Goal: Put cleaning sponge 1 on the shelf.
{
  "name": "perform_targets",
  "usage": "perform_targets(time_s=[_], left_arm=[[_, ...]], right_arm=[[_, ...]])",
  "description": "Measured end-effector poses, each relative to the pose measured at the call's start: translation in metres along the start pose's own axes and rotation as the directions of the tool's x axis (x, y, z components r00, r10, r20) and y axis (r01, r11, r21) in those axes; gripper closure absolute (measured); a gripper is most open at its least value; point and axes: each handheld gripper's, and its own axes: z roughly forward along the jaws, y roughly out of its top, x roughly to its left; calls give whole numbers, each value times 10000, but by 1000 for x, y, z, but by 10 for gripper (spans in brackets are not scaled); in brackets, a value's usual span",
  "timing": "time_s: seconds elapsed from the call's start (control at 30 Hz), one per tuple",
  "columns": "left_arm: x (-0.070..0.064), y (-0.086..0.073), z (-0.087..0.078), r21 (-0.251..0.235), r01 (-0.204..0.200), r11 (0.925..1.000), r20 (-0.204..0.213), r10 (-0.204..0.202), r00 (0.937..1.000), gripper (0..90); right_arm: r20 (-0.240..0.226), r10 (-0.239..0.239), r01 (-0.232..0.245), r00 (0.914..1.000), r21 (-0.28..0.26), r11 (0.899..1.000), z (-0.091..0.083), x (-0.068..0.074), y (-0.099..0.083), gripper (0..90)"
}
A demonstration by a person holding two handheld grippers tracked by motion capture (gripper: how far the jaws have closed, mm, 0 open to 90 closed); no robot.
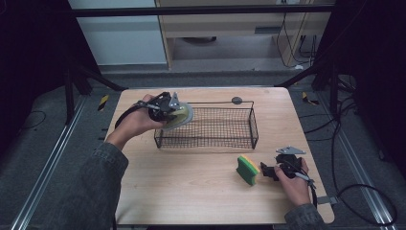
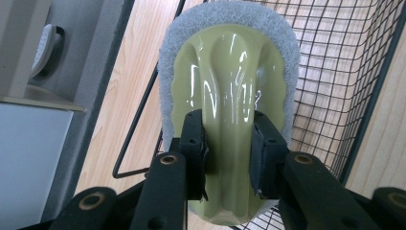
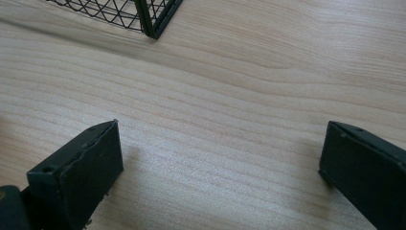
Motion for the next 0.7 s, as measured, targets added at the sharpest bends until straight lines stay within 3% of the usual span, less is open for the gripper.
perform_targets(time_s=[0.7], left_arm=[[-2, 0, 13, 246, -71, 9997, 127, 68, 9999, 703]], right_arm=[[8, -23, 23, 10000, -5, 10000, 0, 0, 0, 12]])
